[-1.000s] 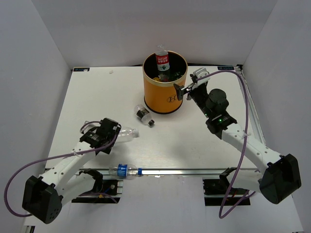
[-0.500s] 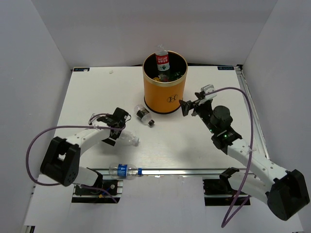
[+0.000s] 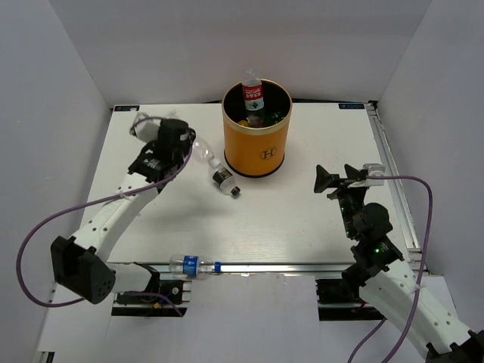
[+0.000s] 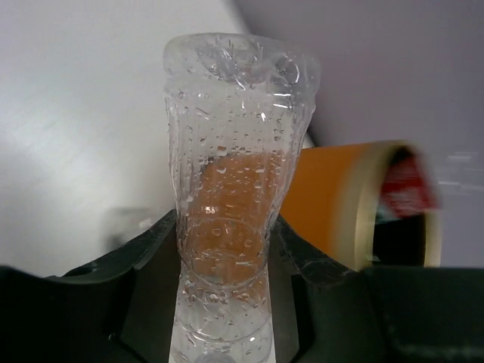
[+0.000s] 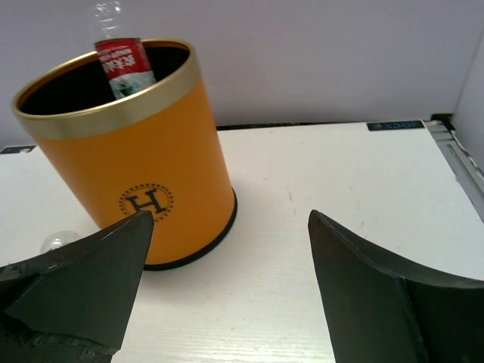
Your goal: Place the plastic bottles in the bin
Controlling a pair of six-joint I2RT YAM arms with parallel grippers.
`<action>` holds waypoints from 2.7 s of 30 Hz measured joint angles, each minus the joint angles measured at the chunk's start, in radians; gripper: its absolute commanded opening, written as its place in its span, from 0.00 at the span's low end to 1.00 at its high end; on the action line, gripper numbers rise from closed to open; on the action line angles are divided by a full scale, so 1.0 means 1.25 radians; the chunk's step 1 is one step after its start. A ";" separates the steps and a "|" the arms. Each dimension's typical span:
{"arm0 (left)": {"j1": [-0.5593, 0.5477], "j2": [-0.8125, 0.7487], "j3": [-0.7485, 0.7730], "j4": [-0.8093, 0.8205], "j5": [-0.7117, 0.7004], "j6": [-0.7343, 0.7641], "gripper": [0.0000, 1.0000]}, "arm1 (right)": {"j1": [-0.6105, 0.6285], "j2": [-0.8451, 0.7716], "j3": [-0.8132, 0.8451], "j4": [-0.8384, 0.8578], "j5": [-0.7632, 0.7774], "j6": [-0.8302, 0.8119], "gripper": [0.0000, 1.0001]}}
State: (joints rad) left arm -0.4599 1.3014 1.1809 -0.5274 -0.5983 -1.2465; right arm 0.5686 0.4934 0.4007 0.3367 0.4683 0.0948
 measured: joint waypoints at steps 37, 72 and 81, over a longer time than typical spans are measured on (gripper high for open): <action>-0.089 0.171 0.327 0.399 0.166 0.658 0.98 | 0.055 0.265 0.041 -0.083 -0.652 -0.182 0.90; 0.183 -0.261 -0.259 0.110 0.117 0.388 0.98 | 0.639 1.131 0.561 -0.182 -0.640 -0.417 0.22; 0.186 -0.281 -0.287 0.118 0.122 0.384 0.98 | 0.467 0.721 0.386 -0.004 -0.537 -0.396 0.21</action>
State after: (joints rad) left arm -0.2276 0.9501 0.8227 -0.3794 -0.4458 -0.7670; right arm 1.1522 1.3941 0.8837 0.3321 -0.2035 -0.3996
